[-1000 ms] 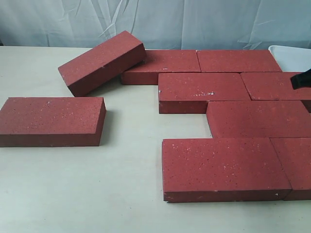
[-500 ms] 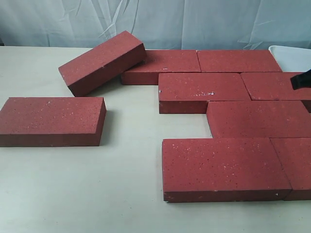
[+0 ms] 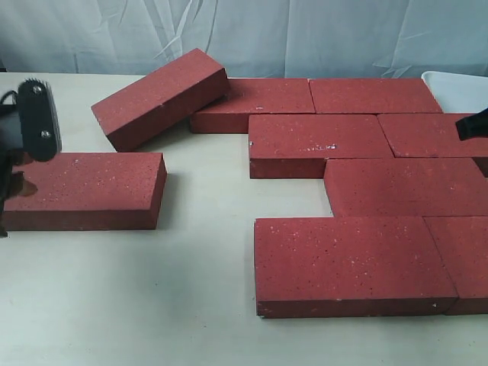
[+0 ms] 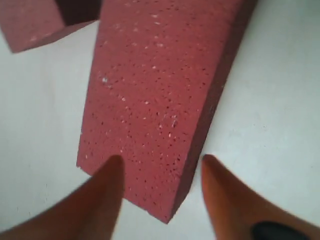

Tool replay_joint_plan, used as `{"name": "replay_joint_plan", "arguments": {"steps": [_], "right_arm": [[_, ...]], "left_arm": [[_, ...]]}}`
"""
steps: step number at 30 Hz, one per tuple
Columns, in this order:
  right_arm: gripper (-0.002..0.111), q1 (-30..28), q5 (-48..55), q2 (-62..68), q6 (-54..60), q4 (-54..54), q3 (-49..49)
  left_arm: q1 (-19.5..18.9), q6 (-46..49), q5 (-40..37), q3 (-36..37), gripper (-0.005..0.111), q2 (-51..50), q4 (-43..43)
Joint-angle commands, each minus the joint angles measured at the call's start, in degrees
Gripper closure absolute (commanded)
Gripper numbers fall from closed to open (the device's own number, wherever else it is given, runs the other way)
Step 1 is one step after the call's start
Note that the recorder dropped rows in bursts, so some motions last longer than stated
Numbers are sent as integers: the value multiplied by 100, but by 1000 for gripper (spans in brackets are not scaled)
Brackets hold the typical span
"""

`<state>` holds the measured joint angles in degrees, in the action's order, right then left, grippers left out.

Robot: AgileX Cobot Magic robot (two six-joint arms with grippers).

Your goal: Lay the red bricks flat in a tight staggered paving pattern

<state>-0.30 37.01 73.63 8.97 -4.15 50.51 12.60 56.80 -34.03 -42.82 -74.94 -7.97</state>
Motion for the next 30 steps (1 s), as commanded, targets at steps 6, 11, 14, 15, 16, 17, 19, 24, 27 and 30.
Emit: {"name": "replay_joint_plan", "arguments": {"steps": [6, 11, 14, 15, 16, 17, 19, 24, 27, 30], "right_arm": [[109, -33, -73, -34, 0, 2, -4], [109, -33, -62, -34, 0, 2, -4], [109, -33, -62, -34, 0, 2, -4], [109, -33, -62, -34, 0, 2, -4], [109, -33, -62, -34, 0, 2, -4], [109, -33, -71, -34, 0, 2, -4], [109, -33, -72, -34, 0, 2, -4], [109, -33, -72, -34, 0, 2, -4], [109, -33, -72, -34, 0, 2, -4], [109, -33, -96, -34, 0, 2, -4]], "left_arm": [[27, 1876, 585, -20, 48, -1060, 931], [27, 2296, 735, -20, 47, -1470, 1092], [27, 2327, 971, -20, 47, -1592, 1043], [27, 2327, 1057, -20, 47, -1628, 964], [27, 2327, 1134, -20, 48, -1655, 953], [27, 2327, 1197, -20, 49, -1682, 953], [27, 2327, 1251, -20, 52, -1704, 939], [27, 2316, 1441, -20, 66, -1817, 834], [27, 2316, 1438, 48, 66, -1981, 833], [27, 2304, 1640, 135, 57, -2102, 797]]}}
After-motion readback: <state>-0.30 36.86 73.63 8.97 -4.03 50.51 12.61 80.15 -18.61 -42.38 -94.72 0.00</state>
